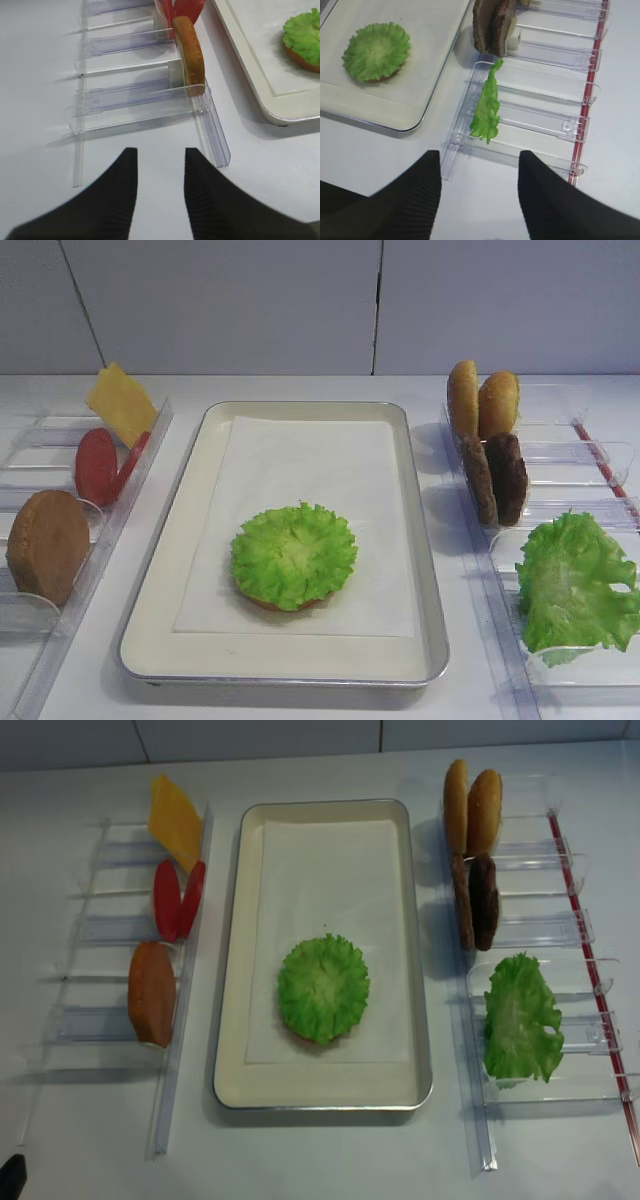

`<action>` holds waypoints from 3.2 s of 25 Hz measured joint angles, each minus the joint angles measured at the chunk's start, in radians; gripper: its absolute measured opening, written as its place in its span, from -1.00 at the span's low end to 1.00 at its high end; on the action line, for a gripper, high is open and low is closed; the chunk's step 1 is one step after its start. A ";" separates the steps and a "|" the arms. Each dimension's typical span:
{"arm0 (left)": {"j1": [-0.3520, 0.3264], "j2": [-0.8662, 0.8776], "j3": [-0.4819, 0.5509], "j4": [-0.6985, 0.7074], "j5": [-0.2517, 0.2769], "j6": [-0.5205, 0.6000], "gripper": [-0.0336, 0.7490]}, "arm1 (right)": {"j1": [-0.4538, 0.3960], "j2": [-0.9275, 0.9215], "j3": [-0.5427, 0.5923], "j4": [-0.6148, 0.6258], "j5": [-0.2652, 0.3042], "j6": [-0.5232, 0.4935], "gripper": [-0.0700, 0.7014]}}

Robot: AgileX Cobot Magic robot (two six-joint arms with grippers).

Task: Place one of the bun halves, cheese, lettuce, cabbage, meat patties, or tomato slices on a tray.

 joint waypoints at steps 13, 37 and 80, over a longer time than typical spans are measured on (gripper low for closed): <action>0.000 0.000 0.000 0.000 0.000 0.000 -0.36 | -0.272 -0.273 0.224 0.083 -0.005 -0.129 0.17; 0.000 0.000 0.000 0.000 0.000 0.000 -0.36 | -0.476 -0.505 0.363 0.054 -0.125 -0.180 0.17; 0.000 0.000 0.000 0.000 0.000 0.000 -0.36 | -0.477 -0.505 0.363 0.053 -0.132 -0.163 0.17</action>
